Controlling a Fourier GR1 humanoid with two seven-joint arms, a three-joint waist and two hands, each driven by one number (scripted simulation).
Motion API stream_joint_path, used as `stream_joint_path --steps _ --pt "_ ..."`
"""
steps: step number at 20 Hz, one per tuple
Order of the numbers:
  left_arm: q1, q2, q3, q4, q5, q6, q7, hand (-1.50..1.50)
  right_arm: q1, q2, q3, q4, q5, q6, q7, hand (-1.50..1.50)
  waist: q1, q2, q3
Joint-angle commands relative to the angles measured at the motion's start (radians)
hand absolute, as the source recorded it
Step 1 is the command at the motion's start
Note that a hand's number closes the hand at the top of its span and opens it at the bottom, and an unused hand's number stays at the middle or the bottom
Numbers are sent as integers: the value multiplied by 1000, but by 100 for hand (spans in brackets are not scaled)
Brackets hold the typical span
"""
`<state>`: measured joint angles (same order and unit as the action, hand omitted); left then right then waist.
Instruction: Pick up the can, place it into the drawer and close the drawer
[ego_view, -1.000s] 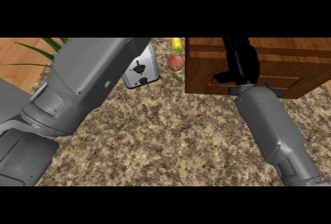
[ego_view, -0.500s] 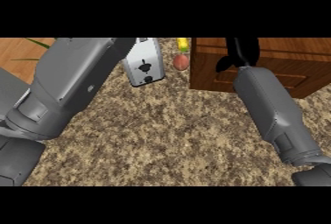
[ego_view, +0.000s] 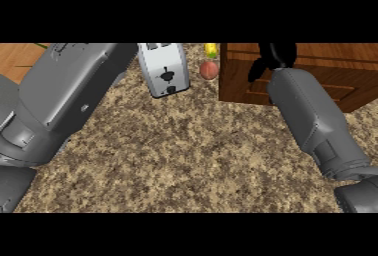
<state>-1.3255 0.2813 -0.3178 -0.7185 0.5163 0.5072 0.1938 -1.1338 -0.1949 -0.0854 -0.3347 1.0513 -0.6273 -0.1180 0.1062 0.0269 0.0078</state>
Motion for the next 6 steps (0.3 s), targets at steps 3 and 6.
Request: stream_joint_path --steps 3,6 --pt "64 29 -15 -80 -7 -9 27 -150 -87 22 -101 -28 -112 -25 -80 -150 11 -11 -5" --pt "101 54 -16 -141 -3 -13 52 -150 -97 5 -114 -7 -122 6 -123 -150 14 -17 -6"
